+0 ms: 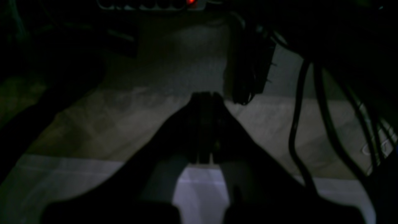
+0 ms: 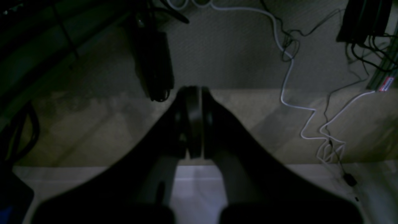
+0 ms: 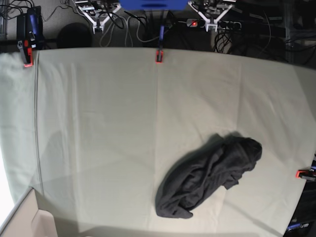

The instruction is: Layout the t-shirt on the table in an organized manner, then fold the t-shirt properly

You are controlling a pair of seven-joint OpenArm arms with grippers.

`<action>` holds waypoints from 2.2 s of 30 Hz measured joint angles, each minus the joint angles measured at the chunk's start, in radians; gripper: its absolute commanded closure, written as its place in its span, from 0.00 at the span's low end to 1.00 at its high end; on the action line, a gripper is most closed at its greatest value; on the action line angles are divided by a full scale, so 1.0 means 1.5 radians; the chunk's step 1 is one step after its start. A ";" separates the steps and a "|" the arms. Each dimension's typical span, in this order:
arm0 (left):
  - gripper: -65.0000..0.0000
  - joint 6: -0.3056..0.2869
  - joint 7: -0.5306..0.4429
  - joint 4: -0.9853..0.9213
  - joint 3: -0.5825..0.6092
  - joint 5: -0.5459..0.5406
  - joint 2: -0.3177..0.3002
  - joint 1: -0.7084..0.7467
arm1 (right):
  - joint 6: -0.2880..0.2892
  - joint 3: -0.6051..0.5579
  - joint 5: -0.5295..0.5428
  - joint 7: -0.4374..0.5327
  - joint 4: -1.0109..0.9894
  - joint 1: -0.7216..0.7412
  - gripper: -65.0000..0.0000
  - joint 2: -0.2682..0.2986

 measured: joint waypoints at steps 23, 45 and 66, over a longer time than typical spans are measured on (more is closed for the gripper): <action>1.00 0.002 -0.001 0.000 0.000 0.000 -0.009 0.001 | 0.002 0.000 0.000 0.000 0.000 -0.002 1.00 0.000; 1.00 0.002 -0.001 0.000 0.000 0.000 -0.009 0.001 | 0.002 0.000 0.000 0.000 0.000 -0.002 1.00 0.000; 1.00 0.003 0.003 0.286 -0.002 -0.006 -0.078 0.224 | 0.007 -0.003 0.002 -0.004 0.306 -0.246 1.00 0.025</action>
